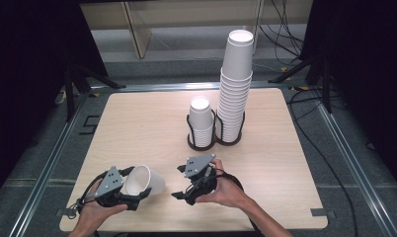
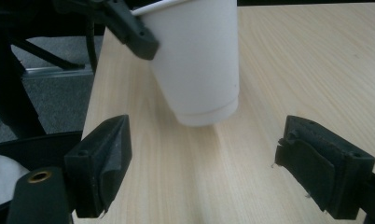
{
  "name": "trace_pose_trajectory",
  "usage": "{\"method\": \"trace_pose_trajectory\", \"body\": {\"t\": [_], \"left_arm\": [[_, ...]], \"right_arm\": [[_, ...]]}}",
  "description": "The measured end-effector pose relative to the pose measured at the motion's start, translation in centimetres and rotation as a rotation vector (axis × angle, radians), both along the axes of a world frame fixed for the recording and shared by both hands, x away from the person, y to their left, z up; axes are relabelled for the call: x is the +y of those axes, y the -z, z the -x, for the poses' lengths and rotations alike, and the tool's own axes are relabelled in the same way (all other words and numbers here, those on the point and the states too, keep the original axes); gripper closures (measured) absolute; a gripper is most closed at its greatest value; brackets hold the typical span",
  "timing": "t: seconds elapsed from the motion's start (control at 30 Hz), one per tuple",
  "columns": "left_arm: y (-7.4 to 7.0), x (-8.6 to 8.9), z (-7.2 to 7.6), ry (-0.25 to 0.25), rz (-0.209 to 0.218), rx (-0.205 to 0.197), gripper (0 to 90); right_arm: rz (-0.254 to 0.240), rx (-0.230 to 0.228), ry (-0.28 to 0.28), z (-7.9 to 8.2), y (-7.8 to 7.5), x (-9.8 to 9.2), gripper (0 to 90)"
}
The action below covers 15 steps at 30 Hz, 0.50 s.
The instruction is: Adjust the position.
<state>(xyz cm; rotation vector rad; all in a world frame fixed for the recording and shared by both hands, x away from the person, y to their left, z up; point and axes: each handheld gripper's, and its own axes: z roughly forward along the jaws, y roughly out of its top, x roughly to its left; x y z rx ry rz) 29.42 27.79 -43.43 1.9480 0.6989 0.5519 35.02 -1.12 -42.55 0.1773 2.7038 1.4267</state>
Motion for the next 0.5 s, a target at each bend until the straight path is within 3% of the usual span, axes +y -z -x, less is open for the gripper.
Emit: {"method": "trace_pose_trajectory", "body": {"t": [0.13,0.2,0.23,0.3,0.4,0.5], "left_arm": [[-0.2,0.8,-1.5,-0.054,0.0,0.015,11.9],[-0.3,1.0,-2.5,-0.07,-0.015,0.039,11.9],[-0.3,1.1,-3.1,-0.079,-0.022,0.028,11.9],[-0.6,1.4,-4.4,-0.095,-0.054,0.046,11.8],[-0.9,1.6,-5.4,-0.105,-0.075,0.06,11.8],[-0.9,1.9,-6.7,-0.13,-0.091,0.06,11.8]], "right_arm": [[-0.023,0.007,0.019,-0.3,-0.2,-0.8,18.2],[-0.025,0.011,0.024,-0.3,-0.2,-0.9,18.2],[-0.027,0.008,0.025,-0.4,-0.2,-1.1,18.4],[-0.03,-0.002,0.026,-0.6,-0.2,-1.4,18.5],[-0.032,0.02,0.033,-0.6,-0.1,-1.5,18.6],[-0.035,0.008,0.035,-0.6,-0.1,-1.6,18.7]]}}
